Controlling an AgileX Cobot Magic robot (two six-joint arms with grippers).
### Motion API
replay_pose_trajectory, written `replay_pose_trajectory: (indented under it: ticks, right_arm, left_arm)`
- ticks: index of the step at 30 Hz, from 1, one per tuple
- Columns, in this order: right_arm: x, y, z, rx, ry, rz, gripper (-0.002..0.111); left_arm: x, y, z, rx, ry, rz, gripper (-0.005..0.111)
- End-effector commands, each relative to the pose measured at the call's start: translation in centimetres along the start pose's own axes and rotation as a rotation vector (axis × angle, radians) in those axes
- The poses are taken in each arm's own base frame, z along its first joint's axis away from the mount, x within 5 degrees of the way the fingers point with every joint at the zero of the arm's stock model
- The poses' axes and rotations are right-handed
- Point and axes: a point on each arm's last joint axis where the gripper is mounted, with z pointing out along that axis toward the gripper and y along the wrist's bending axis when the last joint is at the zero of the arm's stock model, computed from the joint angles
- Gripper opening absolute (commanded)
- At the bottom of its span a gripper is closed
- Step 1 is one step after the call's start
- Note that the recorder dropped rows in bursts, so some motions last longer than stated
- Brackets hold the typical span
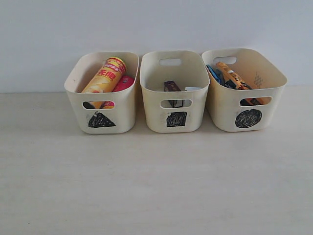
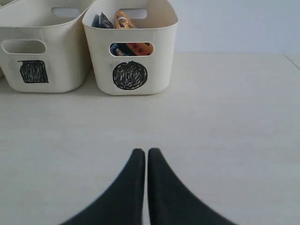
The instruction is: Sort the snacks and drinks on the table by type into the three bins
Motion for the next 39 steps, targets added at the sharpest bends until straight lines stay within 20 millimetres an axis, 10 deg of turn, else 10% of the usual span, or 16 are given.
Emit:
replay_pose_trajectory:
  ticks: [1, 17, 39]
  right_arm:
    - [0.0, 0.0, 0.0, 0.005, -0.009, -0.009, 0.0]
    - [0.0, 0.0, 0.0, 0.005, -0.009, -0.009, 0.0]
    - [0.0, 0.0, 0.0, 0.005, -0.009, -0.009, 0.0]
  left_arm:
    - [2.1, -0.1, -1.1, -0.008, -0.056, -0.022, 0.004]
    - [7.9, -0.1, -1.4, -0.115, -0.071, -0.058, 0.004]
    - [8.9, 0.0, -1.7, -0.18, -0.112, -0.104, 0.004]
